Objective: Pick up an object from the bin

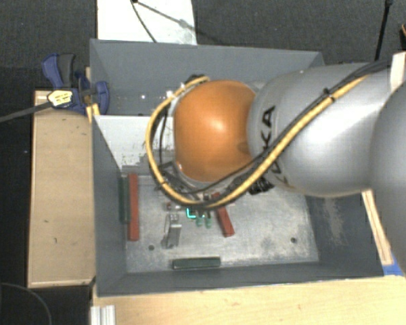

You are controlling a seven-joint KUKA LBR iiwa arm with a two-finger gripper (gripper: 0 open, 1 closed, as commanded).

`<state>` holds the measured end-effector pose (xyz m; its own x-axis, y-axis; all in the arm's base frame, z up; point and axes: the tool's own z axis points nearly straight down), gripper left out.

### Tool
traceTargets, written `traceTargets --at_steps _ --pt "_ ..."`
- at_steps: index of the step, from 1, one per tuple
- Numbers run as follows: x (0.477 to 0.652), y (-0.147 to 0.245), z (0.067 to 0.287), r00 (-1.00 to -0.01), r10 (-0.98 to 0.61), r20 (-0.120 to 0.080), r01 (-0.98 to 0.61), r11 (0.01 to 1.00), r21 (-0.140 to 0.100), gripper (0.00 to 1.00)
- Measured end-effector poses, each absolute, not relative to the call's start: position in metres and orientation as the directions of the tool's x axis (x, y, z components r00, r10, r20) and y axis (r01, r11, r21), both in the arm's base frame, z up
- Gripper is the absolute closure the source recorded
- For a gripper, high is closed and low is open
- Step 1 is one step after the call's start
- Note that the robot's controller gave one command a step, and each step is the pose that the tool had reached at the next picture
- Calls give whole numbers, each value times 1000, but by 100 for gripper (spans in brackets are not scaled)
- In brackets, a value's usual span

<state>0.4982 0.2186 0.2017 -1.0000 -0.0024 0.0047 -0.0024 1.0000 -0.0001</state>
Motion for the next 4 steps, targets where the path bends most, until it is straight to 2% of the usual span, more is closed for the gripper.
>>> traceTargets --at_steps 1,2,3,4 --pt "487 157 116 -1000 30 7 30 1000 -5 0" --pt "479 112 70 -999 31 -8 31 1000 2 0" --pt "550 23 104 -993 -114 -8 -114 993 -4 0" --pt "578 93 71 -899 -438 -5 -438 899 1 0"
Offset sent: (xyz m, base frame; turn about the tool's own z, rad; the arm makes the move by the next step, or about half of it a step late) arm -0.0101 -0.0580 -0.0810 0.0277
